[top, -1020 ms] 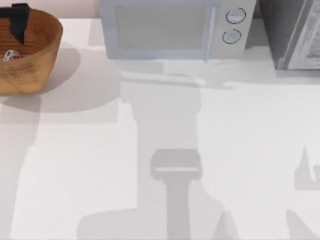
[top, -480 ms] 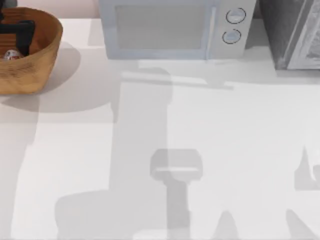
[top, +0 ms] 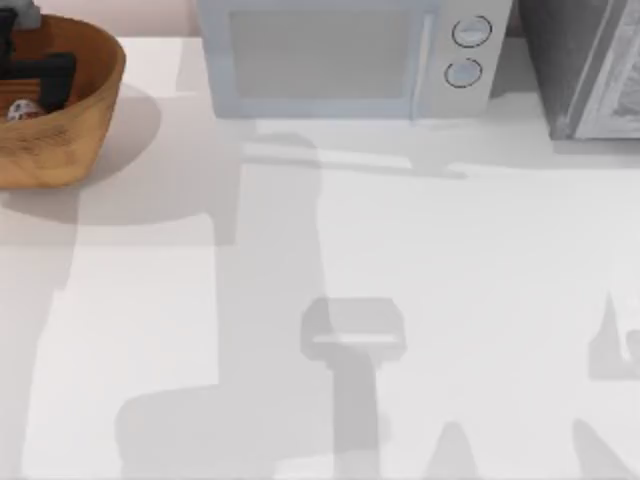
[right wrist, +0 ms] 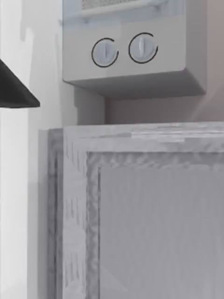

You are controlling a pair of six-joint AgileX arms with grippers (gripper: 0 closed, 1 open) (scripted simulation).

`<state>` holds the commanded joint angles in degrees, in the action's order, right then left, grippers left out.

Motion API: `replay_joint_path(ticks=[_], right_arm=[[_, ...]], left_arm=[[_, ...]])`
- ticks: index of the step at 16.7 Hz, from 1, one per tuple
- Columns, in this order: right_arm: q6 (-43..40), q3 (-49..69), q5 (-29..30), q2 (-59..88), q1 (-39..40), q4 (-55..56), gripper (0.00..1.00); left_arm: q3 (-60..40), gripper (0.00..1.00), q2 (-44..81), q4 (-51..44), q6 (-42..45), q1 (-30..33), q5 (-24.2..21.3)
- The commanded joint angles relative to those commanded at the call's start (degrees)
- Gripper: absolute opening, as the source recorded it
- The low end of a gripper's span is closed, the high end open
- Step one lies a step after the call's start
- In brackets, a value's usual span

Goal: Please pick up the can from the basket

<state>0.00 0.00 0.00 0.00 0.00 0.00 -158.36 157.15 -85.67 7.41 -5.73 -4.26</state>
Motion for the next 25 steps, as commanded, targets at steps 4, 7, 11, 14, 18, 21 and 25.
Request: replay_joint_path(ticks=[4, 7, 11, 14, 18, 21, 25], right_arm=[[0.00, 0.00, 0.00, 0.00, 0.00, 0.00, 1.00], [0.00, 0.00, 0.00, 0.00, 0.00, 0.00, 1.00], [0.00, 0.00, 0.00, 0.00, 0.00, 0.00, 1.00], [0.00, 0.00, 0.00, 0.00, 0.00, 0.00, 1.00], [0.00, 0.00, 0.00, 0.00, 0.00, 0.00, 1.00], [0.00, 0.00, 0.00, 0.00, 0.00, 0.00, 1.00], [0.00, 0.00, 0.00, 0.00, 0.00, 0.00, 1.00]], left_arm=[[8.79, 1.00, -1.61, 7.19, -0.07, 0.08, 0.03], [12.52, 1.00, -2.26, 10.26, -0.11, 0.11, 0.04], [12.71, 1.00, -2.30, 10.42, -0.11, 0.11, 0.04], [12.71, 0.77, -2.30, 10.42, -0.11, 0.11, 0.04], [12.71, 0.47, -2.30, 10.42, -0.11, 0.11, 0.04], [12.71, 0.25, -2.30, 10.42, -0.11, 0.11, 0.04], [12.71, 0.00, -2.30, 10.42, -0.11, 0.11, 0.04]])
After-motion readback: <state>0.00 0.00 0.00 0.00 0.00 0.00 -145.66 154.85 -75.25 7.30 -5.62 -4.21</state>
